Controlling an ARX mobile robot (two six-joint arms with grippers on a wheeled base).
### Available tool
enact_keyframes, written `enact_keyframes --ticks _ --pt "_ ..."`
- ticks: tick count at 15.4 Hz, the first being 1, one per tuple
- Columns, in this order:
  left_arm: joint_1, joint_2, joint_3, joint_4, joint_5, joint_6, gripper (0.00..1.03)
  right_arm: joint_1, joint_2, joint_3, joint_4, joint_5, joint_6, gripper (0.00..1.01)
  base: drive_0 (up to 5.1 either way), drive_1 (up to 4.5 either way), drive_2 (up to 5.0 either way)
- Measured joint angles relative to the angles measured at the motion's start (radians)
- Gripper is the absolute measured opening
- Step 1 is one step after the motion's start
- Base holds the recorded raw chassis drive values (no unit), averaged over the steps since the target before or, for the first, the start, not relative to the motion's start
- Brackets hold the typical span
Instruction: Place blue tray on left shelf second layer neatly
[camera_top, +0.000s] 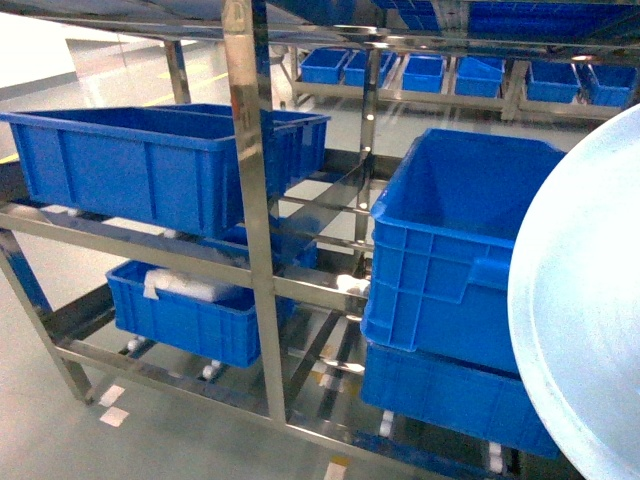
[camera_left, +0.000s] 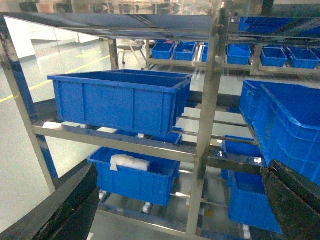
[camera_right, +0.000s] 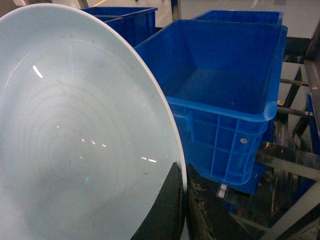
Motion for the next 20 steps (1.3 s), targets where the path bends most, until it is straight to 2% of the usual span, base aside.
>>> enact_keyframes --ticks 5,19,20 --pt "0.000 0.000 0.000 0.000 0.000 0.000 0.98 0.000 -0.001 0.000 0.002 0.000 0.000 0.02 -1.5 -1.54 -1.5" --pt "0.000 0.000 0.000 0.000 0.000 0.000 0.98 0.000 0.006 0.000 0.000 -0.003 0.000 0.02 0.1 4.34 -4.1" --pt "0.000 0.000 0.000 0.000 0.000 0.000 0.98 0.000 0.005 0.000 0.000 -0.003 0.000 0.02 -1.6 -1.57 -1.6"
